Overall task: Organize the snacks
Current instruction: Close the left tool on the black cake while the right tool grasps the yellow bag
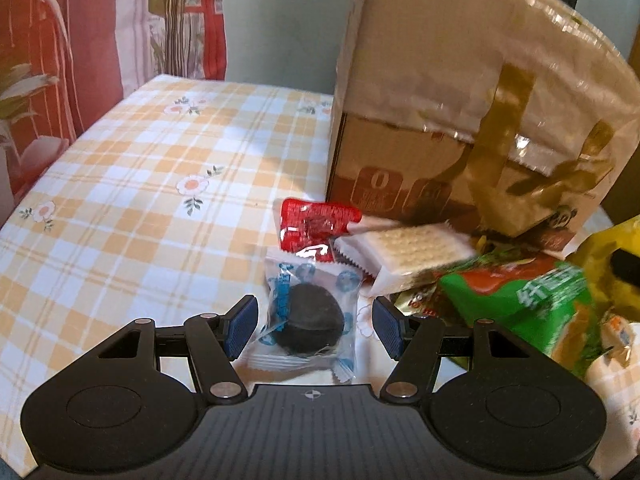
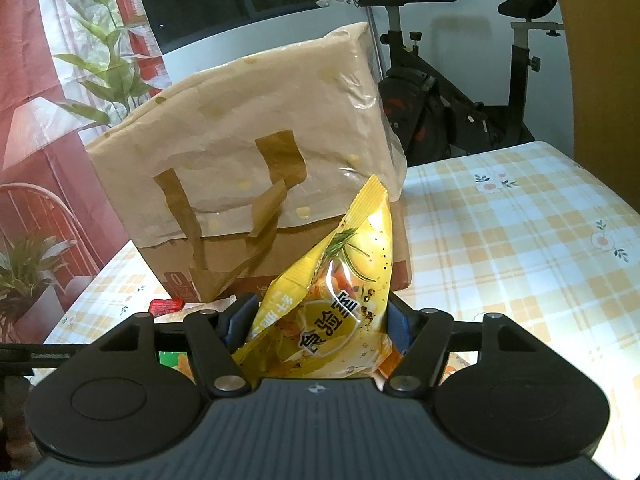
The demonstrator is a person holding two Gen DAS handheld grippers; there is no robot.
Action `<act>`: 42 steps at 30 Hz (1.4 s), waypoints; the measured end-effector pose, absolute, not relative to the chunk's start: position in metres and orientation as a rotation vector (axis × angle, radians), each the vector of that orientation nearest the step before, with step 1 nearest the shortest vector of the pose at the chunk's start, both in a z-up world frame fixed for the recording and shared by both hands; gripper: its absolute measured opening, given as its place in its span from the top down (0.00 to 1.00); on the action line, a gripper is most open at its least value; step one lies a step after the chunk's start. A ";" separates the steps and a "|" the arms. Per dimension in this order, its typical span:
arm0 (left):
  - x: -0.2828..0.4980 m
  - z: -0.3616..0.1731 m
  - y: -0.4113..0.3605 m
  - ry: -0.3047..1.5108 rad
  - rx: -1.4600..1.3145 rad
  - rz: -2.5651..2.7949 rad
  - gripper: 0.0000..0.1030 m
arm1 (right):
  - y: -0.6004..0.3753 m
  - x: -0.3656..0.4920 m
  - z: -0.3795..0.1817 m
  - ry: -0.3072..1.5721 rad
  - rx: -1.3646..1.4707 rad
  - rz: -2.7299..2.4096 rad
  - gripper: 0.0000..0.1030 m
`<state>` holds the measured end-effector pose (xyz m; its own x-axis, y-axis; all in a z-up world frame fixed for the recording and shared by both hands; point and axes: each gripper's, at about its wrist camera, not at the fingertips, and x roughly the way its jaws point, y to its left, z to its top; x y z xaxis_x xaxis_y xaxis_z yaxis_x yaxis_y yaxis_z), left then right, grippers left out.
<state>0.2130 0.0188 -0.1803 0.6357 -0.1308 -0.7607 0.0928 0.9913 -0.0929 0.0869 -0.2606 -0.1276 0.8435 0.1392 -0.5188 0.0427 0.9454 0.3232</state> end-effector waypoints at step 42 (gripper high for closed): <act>0.176 -0.128 0.023 0.661 -0.059 -0.101 0.53 | -0.264 0.057 -0.091 0.428 0.287 0.047 0.34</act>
<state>0.1758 0.0225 -0.1277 0.7850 -0.1127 -0.6092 0.0752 0.9934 -0.0868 0.0568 -0.2638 -0.0910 0.9093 0.1047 -0.4027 0.0155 0.9586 0.2843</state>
